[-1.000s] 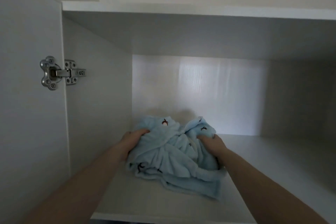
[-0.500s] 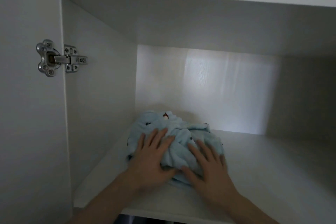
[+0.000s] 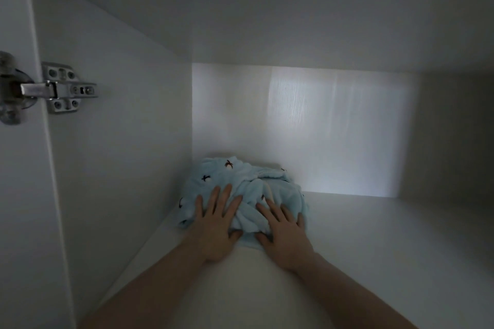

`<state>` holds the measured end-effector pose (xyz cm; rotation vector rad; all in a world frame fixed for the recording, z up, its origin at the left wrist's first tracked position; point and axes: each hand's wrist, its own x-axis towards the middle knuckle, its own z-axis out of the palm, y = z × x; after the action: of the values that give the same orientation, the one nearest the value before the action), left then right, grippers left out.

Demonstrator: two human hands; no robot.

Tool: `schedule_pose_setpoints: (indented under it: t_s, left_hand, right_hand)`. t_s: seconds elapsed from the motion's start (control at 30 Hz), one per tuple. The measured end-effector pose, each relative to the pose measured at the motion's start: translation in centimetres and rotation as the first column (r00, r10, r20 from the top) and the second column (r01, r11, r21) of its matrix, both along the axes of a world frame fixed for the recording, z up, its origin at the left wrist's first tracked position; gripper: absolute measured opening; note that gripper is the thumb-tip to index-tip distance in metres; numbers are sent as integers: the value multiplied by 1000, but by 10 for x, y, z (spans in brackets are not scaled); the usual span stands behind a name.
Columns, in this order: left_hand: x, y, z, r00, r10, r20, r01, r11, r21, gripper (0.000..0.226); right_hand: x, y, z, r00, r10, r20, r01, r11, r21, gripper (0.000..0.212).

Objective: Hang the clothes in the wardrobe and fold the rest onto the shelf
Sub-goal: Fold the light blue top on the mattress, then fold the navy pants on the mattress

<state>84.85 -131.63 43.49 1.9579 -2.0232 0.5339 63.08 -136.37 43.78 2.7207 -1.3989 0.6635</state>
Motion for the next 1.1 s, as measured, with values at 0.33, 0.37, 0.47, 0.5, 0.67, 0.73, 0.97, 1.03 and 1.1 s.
schedule_pose_setpoints:
  t_s: [0.33,0.37,0.47,0.5,0.67,0.73,0.97,1.03,1.1]
  left_hand:
    - [29,-62,-7,995,70,-74,-73,997,-33,84]
    - [30,-67,-7,994,78,-78,-80,996,-30,84]
    - [36,-80,-8,993,95,-71,-97,995,-27,84]
    - [37,-83,-8,993,97,-69,-98,995,-25,84]
    - [37,-85,-8,993,36,-117,-48,994,-102,84]
    - [34,-81,-5,990,9,-142,-29,990,-139,83]
    - [23,-52,1,987,1,-162,-37,976,-216,79]
    - [19,-41,0,989,-17,-146,-19,971,-240,77]
    - [15,-28,-1,992,-20,-121,-8,974,-225,76]
  right_hand:
    - [41,-68,-10,998,-4,65,4,1000,-5,70]
    - [43,-74,-10,998,-1,62,1,1000,-3,70]
    - [50,-88,-8,999,5,48,-4,1000,-11,69]
    - [51,-91,-8,999,8,53,-7,1000,-16,69]
    - [50,-94,-10,995,17,100,-14,999,-35,68]
    - [50,-90,-9,993,13,114,-8,999,-44,68]
    - [36,-52,-10,991,-39,127,41,999,-18,81]
    - [28,-37,-10,991,-50,121,46,998,30,87]
    - [19,-20,-10,990,-56,132,43,995,92,92]
